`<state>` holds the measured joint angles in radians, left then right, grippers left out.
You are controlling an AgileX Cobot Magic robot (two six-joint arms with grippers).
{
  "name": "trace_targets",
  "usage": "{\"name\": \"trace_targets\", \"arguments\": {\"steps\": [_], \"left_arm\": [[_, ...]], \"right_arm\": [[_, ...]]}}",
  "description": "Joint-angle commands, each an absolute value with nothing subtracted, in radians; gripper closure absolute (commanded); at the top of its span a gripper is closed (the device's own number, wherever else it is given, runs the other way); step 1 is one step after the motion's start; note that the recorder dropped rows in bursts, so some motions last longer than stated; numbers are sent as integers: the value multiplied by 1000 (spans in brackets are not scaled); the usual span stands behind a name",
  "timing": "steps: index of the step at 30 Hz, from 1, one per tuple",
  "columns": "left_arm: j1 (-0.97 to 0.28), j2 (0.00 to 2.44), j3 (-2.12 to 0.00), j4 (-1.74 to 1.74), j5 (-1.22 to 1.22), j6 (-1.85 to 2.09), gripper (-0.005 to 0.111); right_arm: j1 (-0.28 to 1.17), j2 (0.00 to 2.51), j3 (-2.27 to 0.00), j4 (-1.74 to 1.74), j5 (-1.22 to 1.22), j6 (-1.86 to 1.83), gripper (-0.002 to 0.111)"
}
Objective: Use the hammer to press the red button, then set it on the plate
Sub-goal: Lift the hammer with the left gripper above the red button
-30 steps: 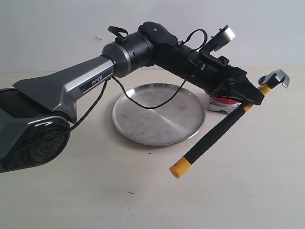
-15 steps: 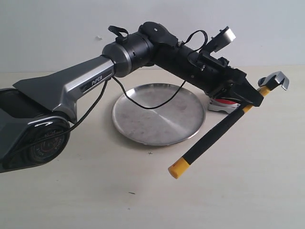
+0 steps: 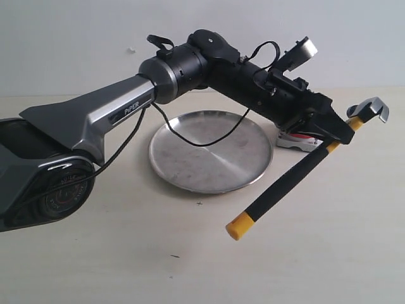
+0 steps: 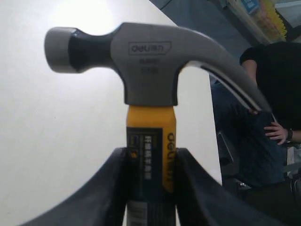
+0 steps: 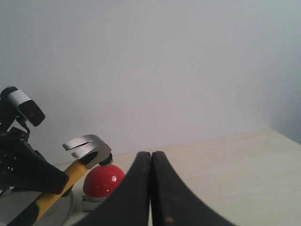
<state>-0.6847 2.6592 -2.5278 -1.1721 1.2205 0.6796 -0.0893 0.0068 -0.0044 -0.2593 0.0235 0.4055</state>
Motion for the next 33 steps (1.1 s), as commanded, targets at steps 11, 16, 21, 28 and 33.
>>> {"name": "trace_targets", "arguments": {"steps": [11,16,21,28,33], "left_arm": [[-690,2627,-2536,-1229,1221,694,107],[-690,2627,-2536,-1206,1221,688,107],[-690,2627,-2553,-1190,1221,675,107],[-692,2627,-2593,-1136,1221,621,107],[-699,2627,-2616,-1087,1221,578,107]], "right_arm": [[-95,0,0,-264,18,396,108],[-95,0,0,-262,18,396,108],[-95,0,0,-262,18,396,108],[-95,0,0,-262,18,396,108],[-95,0,0,-264,18,396,108]]}}
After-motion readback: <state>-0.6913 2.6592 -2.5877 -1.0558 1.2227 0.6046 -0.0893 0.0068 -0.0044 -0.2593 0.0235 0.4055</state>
